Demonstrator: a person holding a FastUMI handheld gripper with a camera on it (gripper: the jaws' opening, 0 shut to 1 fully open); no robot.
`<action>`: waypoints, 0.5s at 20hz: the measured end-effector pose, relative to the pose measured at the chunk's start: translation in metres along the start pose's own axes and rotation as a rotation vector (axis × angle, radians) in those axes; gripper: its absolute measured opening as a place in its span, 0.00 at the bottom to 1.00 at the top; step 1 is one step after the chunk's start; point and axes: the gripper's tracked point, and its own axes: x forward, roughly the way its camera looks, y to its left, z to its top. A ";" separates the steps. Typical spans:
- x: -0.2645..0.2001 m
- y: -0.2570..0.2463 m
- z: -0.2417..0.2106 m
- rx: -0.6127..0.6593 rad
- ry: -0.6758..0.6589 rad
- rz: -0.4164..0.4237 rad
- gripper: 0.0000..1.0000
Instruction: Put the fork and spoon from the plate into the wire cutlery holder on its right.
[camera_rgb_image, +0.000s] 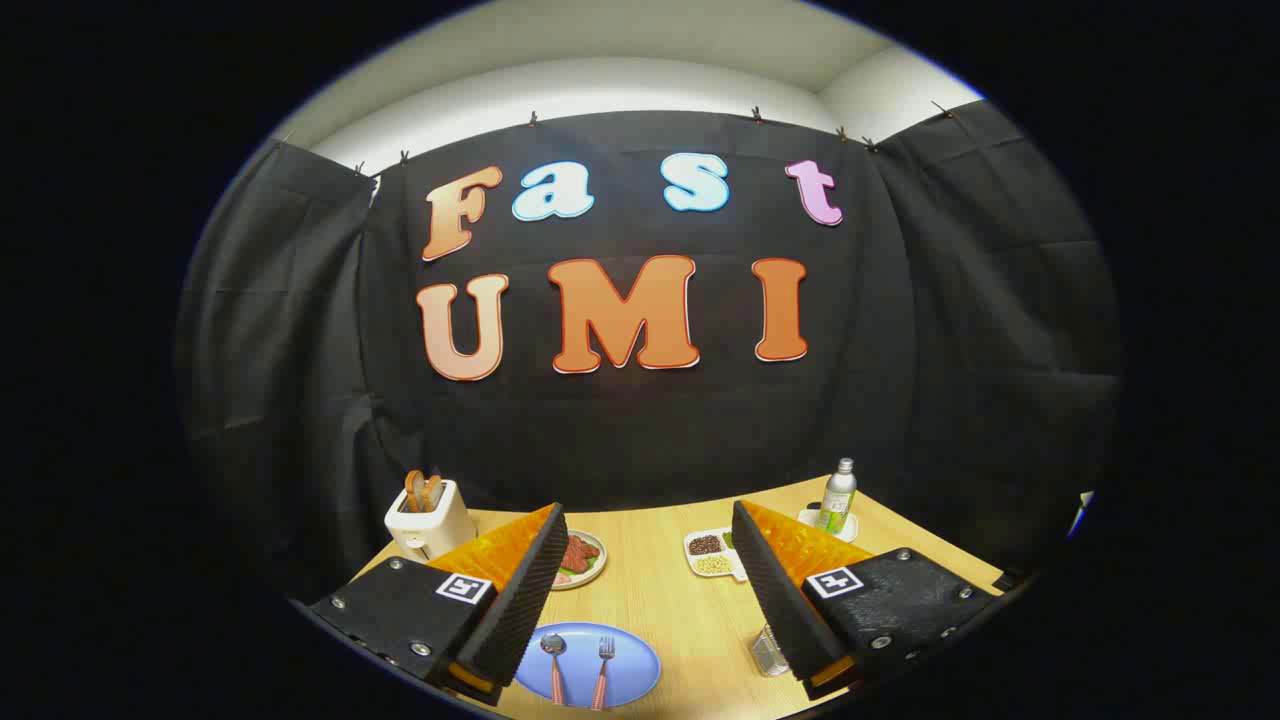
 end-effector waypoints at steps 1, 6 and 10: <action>-0.001 0.003 -0.002 -0.006 -0.001 0.004 0.98; 0.003 0.016 -0.021 0.009 0.039 0.019 0.98; 0.003 0.025 -0.032 -0.021 0.066 0.034 0.98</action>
